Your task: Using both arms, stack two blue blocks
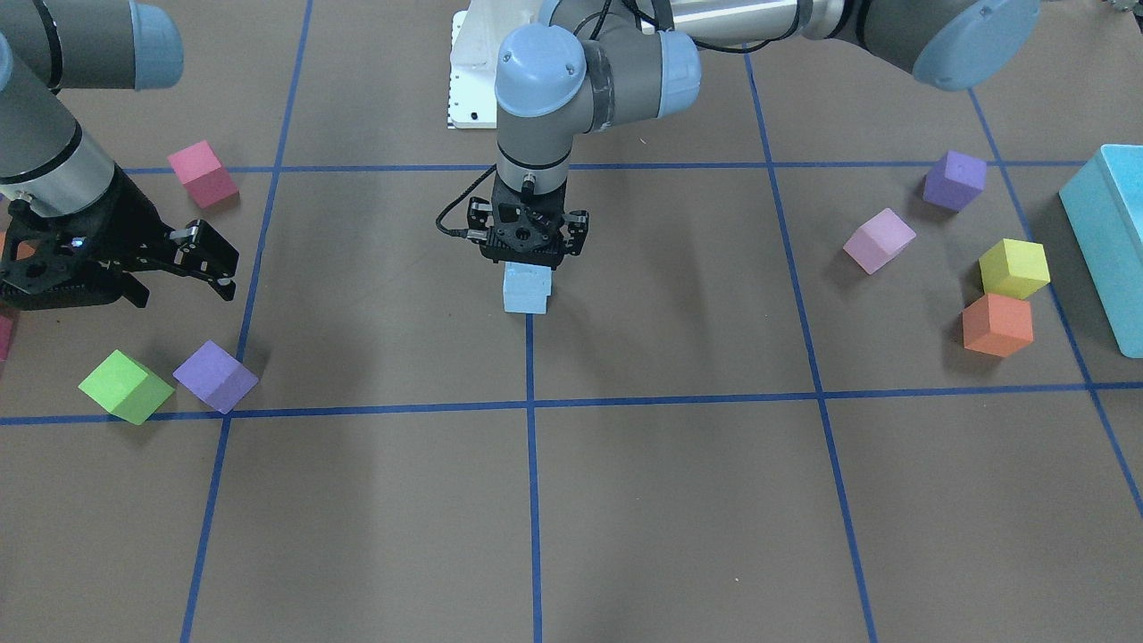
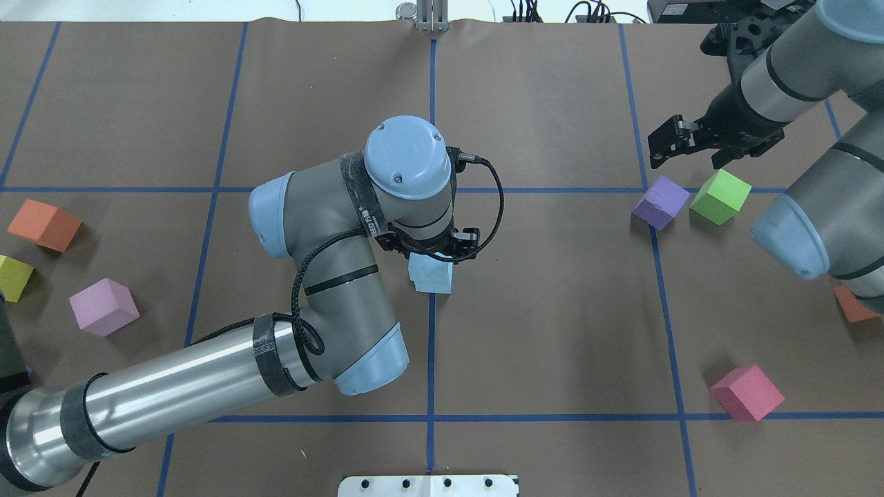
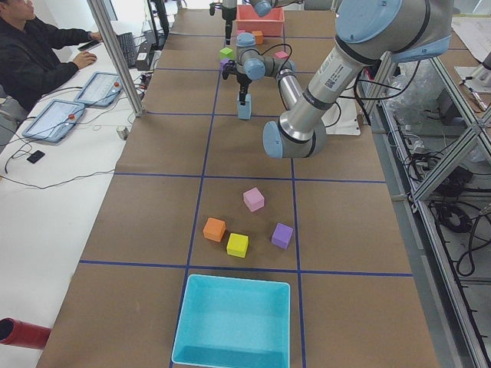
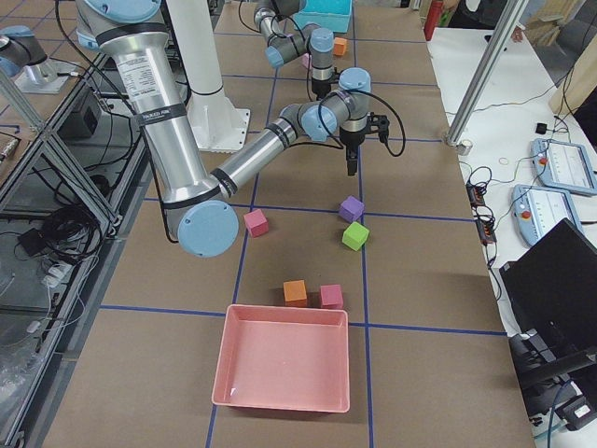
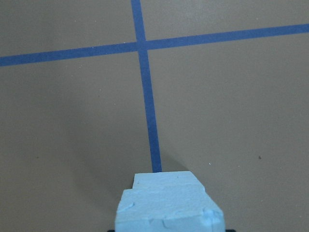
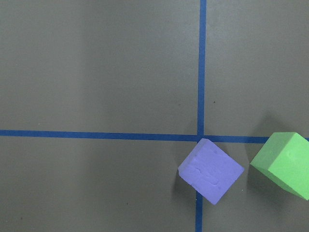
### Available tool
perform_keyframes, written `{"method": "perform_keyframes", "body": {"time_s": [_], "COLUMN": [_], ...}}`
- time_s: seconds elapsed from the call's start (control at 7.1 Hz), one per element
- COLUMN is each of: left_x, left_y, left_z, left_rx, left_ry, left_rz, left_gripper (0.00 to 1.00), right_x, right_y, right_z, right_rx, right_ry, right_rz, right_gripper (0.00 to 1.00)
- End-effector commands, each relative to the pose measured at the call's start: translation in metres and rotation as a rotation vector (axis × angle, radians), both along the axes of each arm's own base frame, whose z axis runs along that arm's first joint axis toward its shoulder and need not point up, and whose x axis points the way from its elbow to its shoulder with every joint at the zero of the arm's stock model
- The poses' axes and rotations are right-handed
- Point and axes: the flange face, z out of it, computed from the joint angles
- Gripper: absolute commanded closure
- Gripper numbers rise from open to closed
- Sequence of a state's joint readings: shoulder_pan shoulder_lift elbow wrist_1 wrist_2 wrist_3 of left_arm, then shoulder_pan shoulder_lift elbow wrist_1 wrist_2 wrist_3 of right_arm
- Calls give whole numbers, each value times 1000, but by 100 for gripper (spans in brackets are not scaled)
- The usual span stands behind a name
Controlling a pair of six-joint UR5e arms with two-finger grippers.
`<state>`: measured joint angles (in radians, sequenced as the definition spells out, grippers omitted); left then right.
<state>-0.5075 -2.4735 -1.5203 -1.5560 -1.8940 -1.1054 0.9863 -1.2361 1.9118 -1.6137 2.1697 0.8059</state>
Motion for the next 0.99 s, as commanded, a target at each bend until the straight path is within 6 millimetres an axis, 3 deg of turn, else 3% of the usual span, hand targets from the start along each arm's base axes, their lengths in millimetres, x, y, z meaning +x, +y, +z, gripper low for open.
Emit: {"method": "perform_keyframes", "body": {"time_s": [0.0, 0.28, 0.42, 0.56, 0.7, 0.85], "left_x": [-10, -27, -50, -85, -136, -183], "left_y": [-4, -13, -21, -28, -41, -53], "left_z": [-6, -14, -24, -3, 29, 57], "left_rx": [10, 21, 34, 31, 3, 42], "left_ry": [13, 28, 51, 62, 77, 69], "left_rz": [-12, -33, -56, -72, -60, -27], "left_gripper": [11, 8, 4, 3, 3, 3], "right_x": [1, 0, 0, 5, 12, 32], "right_y": [0, 0, 0, -3, -5, -12], "right_z": [-1, -2, -4, -3, -3, 2], "right_rx": [1, 1, 4, 2, 2, 12], "right_ry": [-3, -4, -6, -8, -8, -11], "right_rz": [0, -1, -3, 6, 16, 13], "right_gripper": [0, 0, 0, 0, 0, 0]}}
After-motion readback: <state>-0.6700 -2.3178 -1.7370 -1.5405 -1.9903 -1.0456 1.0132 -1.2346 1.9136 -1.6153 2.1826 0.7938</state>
